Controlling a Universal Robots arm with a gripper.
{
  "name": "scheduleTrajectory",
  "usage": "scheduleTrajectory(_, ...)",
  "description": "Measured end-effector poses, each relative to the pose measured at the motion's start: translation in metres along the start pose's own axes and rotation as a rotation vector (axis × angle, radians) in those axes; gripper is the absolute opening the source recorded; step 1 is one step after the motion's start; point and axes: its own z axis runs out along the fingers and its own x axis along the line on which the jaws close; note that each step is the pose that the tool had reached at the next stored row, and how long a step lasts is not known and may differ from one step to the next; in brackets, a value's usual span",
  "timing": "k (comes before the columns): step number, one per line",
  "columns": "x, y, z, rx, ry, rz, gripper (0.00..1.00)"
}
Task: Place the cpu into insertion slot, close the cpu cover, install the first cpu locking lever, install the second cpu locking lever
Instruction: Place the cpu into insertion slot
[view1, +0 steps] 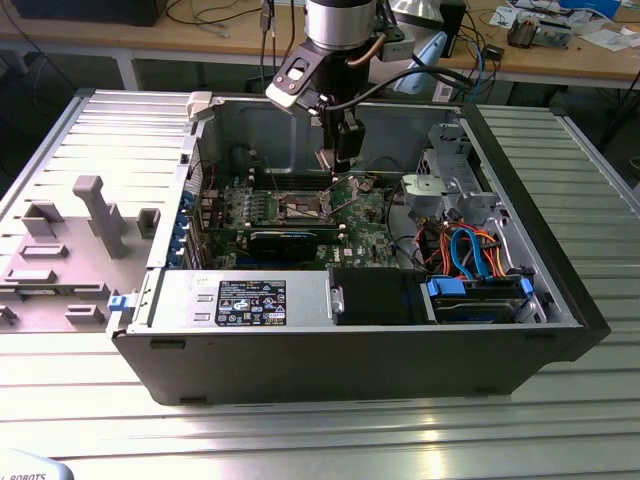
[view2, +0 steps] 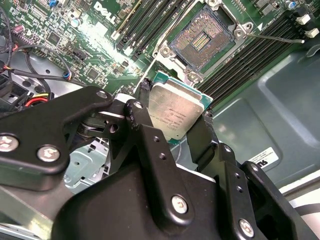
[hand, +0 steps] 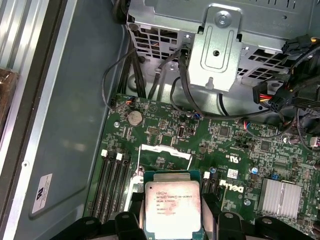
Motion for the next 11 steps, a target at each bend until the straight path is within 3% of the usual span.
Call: scheduleTrajectory(11, 0.0000, 0.0000, 0.0003, -0.0002, -0.0009, 0.009, 0.54)
